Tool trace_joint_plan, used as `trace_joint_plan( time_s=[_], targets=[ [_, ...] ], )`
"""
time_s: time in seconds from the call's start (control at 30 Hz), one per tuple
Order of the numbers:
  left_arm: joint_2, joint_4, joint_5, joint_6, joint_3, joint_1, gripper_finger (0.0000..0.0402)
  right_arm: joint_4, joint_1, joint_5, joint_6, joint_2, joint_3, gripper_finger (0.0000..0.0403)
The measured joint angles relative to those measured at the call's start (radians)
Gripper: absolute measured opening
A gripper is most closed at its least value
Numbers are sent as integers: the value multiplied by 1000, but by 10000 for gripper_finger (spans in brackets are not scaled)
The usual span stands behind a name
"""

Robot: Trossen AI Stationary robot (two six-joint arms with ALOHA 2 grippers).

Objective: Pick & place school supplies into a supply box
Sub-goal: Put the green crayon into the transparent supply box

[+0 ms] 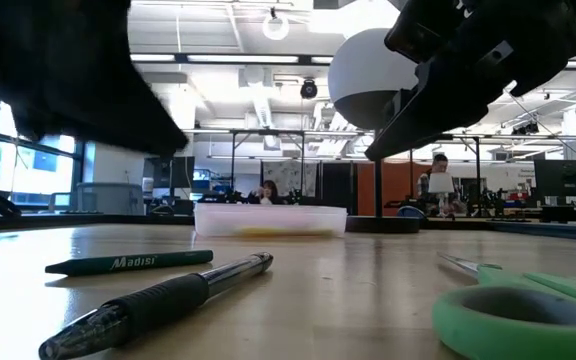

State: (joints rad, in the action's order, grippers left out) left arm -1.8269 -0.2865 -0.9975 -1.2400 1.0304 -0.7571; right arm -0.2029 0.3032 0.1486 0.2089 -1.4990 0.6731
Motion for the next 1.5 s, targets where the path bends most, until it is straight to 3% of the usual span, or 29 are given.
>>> trace_joint_plan(
  time_s=[0.2, 0.5, 0.83, 1.5],
  targets=[
    [-42, 209, -1, 6, -109, 19, 136, -3, 6, 2, 0, 0, 0, 99],
    [-152, 368, 90, 72, -74, 24, 136, -27, 5, 6, -8, 0, 0, 99],
    [-153, 362, 91, 136, -55, 31, 136, -52, 5, 6, -8, 0, 0, 99],
    [-160, 306, 101, 79, -55, 31, 136, -58, 5, 6, -33, 0, -1, 99]
  ],
)
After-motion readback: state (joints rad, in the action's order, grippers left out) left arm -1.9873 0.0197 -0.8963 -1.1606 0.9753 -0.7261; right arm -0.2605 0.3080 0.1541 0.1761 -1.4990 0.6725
